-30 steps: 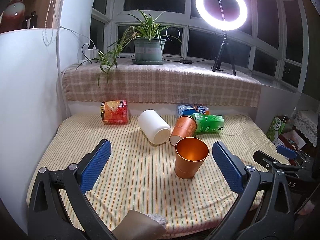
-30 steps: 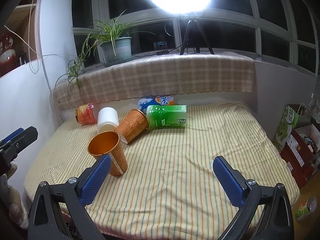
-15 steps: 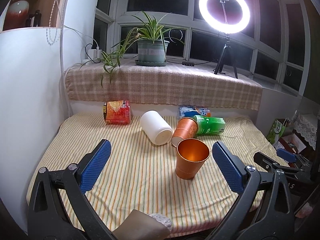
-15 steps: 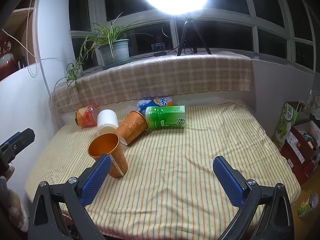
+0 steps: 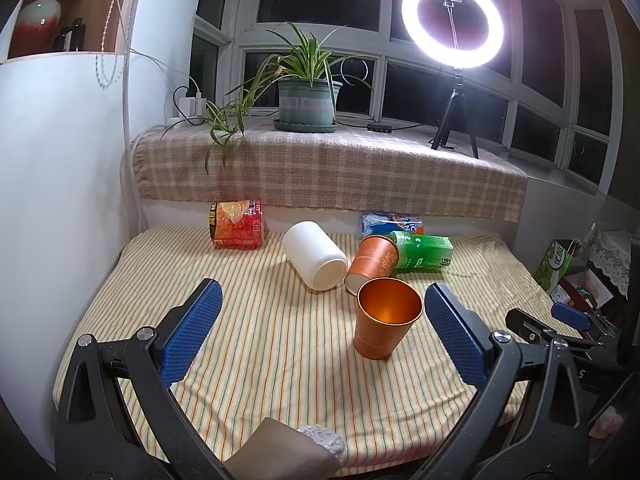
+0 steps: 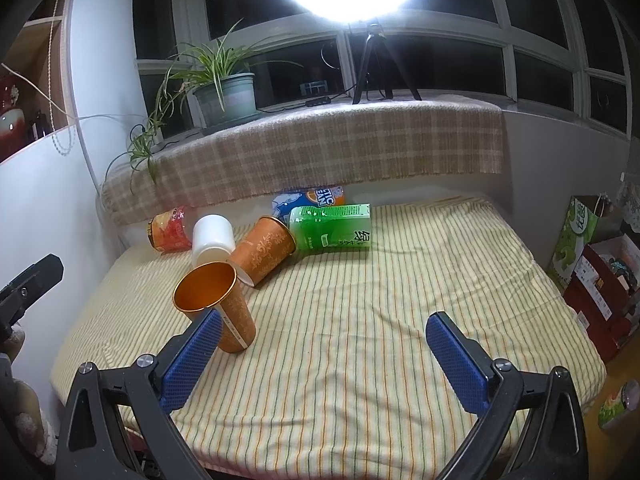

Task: Flip cup upright

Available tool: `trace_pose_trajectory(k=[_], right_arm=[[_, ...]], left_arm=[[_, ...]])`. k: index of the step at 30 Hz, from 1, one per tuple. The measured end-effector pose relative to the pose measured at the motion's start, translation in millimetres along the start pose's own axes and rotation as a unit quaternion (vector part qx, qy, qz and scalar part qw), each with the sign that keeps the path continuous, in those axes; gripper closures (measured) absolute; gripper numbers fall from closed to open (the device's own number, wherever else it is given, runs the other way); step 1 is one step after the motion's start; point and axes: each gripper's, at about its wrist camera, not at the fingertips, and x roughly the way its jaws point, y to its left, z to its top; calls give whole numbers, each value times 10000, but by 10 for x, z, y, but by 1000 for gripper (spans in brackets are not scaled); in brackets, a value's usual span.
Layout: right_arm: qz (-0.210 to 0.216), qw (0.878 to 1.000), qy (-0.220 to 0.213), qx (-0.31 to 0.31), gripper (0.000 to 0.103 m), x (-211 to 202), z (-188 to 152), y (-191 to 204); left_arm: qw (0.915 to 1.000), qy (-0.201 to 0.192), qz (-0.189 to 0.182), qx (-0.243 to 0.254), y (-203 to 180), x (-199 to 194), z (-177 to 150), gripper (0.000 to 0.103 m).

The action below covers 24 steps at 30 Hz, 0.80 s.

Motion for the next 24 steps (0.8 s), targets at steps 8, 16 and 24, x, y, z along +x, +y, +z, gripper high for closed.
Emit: trace_pose_trajectory(k=[8, 16, 24], right_arm=[[-8, 10000, 39, -8, 0, 34, -1, 1], [3, 9999, 115, -12, 0, 93, -12, 5], [22, 9998, 179, -33, 0, 134, -22, 38]], left_arm=[[10000, 32, 21, 10, 13, 36, 2, 0], [9999, 76, 90, -21, 31, 112, -24, 0], [9998, 21, 178, 8, 28, 119, -55, 0]])
